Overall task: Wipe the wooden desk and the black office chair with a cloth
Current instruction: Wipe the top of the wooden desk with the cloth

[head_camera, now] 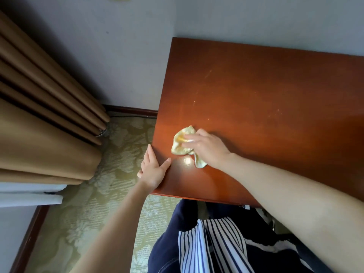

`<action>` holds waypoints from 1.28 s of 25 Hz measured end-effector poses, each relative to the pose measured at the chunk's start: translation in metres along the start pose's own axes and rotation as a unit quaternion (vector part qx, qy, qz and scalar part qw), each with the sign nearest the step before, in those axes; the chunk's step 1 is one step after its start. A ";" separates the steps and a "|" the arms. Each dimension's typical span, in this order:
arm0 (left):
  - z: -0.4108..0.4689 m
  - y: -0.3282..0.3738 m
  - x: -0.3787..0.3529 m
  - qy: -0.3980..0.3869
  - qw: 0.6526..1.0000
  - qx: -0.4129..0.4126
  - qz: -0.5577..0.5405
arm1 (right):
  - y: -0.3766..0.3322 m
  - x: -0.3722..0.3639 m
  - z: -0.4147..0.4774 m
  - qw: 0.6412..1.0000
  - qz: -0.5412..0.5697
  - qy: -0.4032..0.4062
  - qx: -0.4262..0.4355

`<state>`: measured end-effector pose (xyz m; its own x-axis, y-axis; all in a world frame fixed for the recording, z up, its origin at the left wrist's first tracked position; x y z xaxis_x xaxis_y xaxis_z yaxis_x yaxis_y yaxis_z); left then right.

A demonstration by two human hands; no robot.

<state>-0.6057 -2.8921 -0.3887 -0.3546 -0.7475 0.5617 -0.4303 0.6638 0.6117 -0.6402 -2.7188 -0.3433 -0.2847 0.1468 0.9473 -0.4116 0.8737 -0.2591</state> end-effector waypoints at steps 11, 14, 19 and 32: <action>0.002 0.002 -0.003 -0.046 0.988 -0.001 0.146 | 0.014 0.004 0.016 0.996 0.014 0.008 -0.092; -0.005 0.017 -0.007 -0.064 0.987 -0.029 0.141 | -0.014 -0.007 -0.003 0.998 0.037 -0.046 0.006; -0.002 0.013 -0.005 -0.065 0.977 -0.008 0.205 | -0.034 -0.016 -0.026 0.981 -0.006 -0.093 0.170; 0.002 0.009 -0.004 -0.081 0.974 -0.002 0.213 | 0.039 0.032 0.045 0.986 0.071 -0.070 -0.134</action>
<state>-0.6096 -2.8832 -0.3869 -0.6265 -0.3985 0.6699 -0.2125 0.9142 0.3450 -0.7043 -2.7011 -0.3319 -0.4478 0.2264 0.8650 -0.1216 0.9430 -0.3098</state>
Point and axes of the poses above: each hand's wrist, its own z-axis towards the middle knuckle, its own x-axis out of the back of the hand, y = z × x, the point moved 6 cm from there along z, towards the middle knuckle, and after that the axes turned 1 degree about z, right-handed, at the moved point
